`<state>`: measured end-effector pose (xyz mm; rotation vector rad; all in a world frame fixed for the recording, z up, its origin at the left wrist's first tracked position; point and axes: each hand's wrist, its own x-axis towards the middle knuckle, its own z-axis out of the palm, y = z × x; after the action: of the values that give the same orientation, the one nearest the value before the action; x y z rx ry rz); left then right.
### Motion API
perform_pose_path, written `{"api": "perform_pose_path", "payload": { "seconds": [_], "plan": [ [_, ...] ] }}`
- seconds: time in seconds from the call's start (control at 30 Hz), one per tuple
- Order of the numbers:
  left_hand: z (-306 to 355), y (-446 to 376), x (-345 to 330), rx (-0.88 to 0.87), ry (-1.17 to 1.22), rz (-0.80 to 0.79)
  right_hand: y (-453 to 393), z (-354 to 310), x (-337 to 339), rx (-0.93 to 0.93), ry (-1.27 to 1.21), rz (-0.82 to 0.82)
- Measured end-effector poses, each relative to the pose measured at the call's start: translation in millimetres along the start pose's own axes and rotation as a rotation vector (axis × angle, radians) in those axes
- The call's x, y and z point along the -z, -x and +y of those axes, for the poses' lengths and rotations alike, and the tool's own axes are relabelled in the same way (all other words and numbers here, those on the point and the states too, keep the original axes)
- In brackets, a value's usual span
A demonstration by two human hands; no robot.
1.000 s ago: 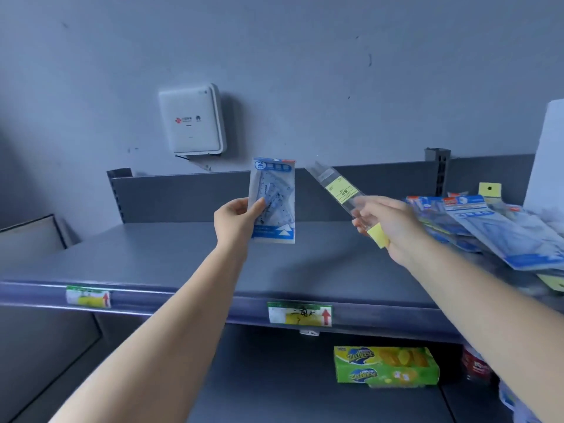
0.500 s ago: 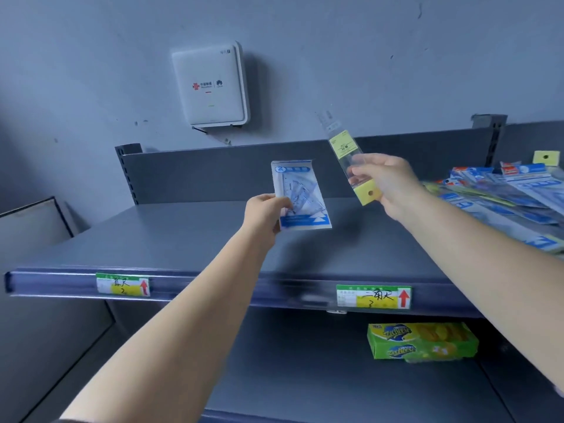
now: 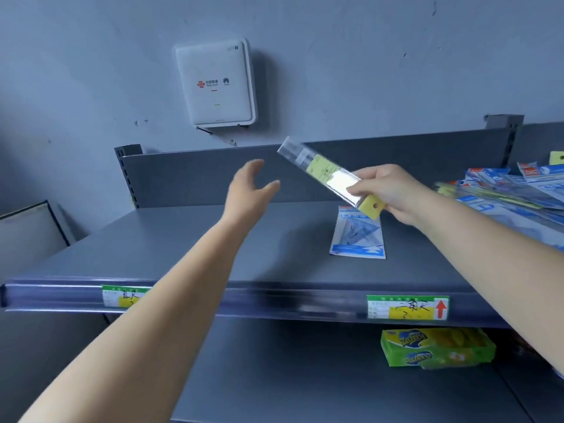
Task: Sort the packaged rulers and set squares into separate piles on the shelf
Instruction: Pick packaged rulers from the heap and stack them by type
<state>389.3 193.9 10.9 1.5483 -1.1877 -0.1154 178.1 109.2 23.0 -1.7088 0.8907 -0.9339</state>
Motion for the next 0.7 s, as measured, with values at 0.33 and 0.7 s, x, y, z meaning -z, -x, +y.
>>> {"api": "perform_pose_path", "payload": {
  "seconds": [0.33,0.7],
  "plan": [
    [-69,-29,126,-0.259,-0.705,-0.032,-33,-28,-108,0.051,0.084,-0.224],
    [-121,-33,196,0.160,-0.094,-0.265,-90,-52,-220,-0.003,-0.360,-0.104]
  ]
}}
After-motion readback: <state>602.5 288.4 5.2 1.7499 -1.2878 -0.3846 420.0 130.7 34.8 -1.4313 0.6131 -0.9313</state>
